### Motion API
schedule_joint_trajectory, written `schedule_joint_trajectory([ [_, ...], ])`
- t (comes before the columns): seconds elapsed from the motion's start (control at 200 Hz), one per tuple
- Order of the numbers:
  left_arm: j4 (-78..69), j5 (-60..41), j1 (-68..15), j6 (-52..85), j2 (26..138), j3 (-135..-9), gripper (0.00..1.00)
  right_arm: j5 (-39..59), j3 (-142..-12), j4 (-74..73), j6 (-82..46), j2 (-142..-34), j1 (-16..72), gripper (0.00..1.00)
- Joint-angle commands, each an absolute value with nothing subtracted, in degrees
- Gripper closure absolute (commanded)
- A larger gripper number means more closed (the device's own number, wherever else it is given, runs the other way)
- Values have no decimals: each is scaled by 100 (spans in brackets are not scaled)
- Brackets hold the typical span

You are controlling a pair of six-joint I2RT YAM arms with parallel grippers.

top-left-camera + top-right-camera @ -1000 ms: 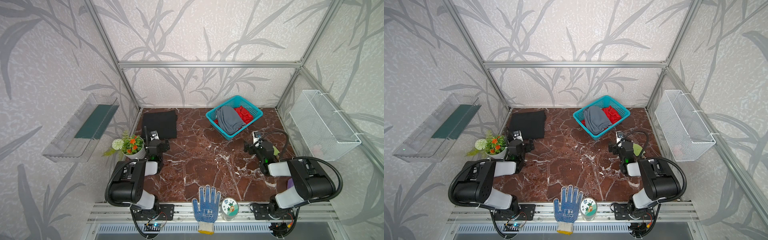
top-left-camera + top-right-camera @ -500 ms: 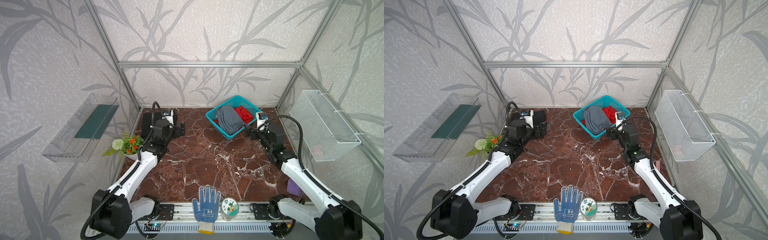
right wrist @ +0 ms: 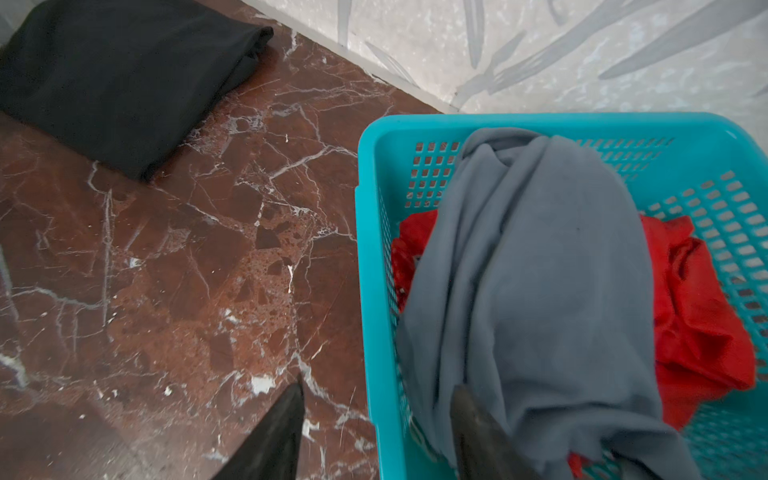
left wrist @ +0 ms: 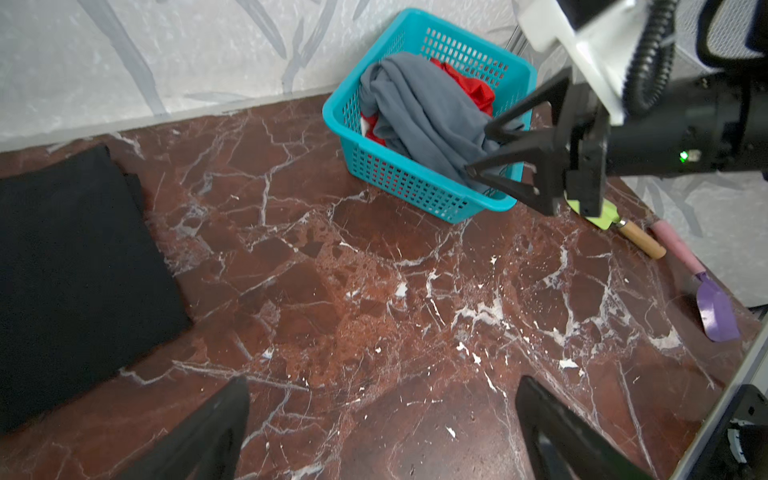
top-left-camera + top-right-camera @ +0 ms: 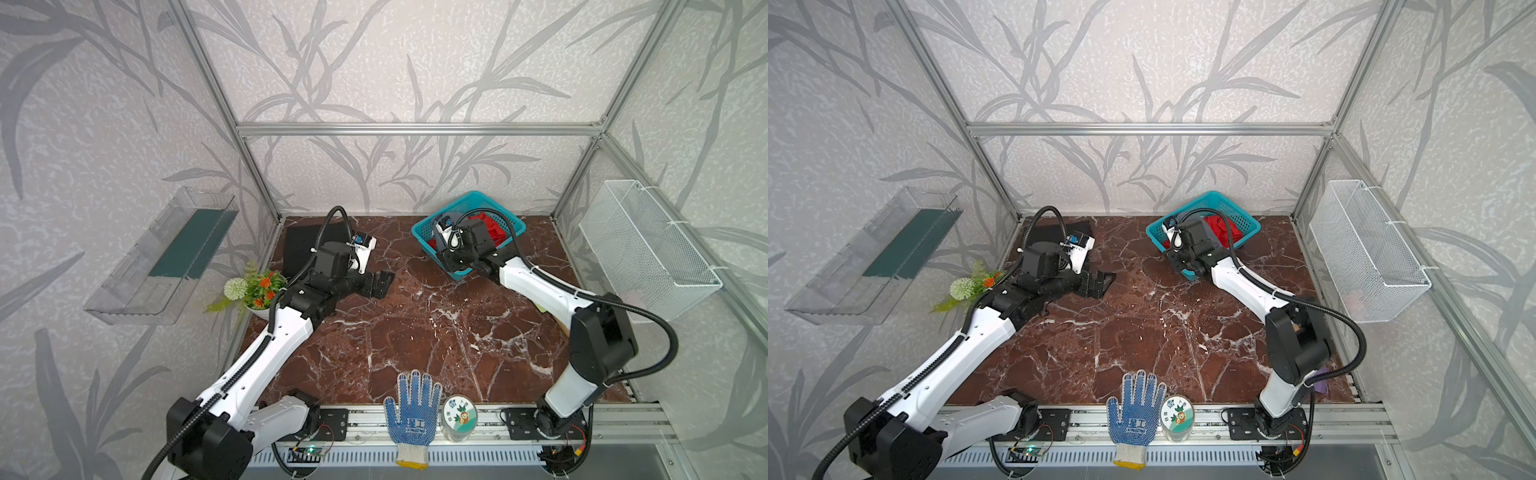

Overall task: Fold and stack the t-shirts
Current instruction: 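Reach the right gripper into the teal basket while the left arm advances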

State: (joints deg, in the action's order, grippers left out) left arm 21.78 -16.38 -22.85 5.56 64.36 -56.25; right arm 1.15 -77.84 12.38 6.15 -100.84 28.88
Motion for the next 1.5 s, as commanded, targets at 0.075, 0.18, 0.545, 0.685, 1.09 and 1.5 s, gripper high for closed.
schedule_joint_trajectory([
  [0.075, 2126, -1773, -2276, 430, 6263, -5535, 1, 110, -8416, 1490, 800, -10723, 2946, 45],
  [0.18, 2102, -1800, -2276, 455, 6237, -5514, 1, 133, -8679, 1629, 782, -11049, 2953, 50],
  [0.545, 2042, -1806, -2276, 527, 6086, -5388, 1, -216, -8859, 1528, 781, -11572, 2957, 61],
  [0.685, 2052, -1820, -2276, 535, 6090, -5390, 1, -328, -8914, 1527, 782, -11695, 2962, 68],
  [1.09, 2128, -1829, -2276, 536, 6086, -5413, 1, -1645, -8939, 1240, 475, -11710, 2804, 92],
  [1.5, 1907, -2049, -2279, 514, 5992, -5249, 1, -1656, -10373, 1569, 470, -12596, 1517, 97],
])
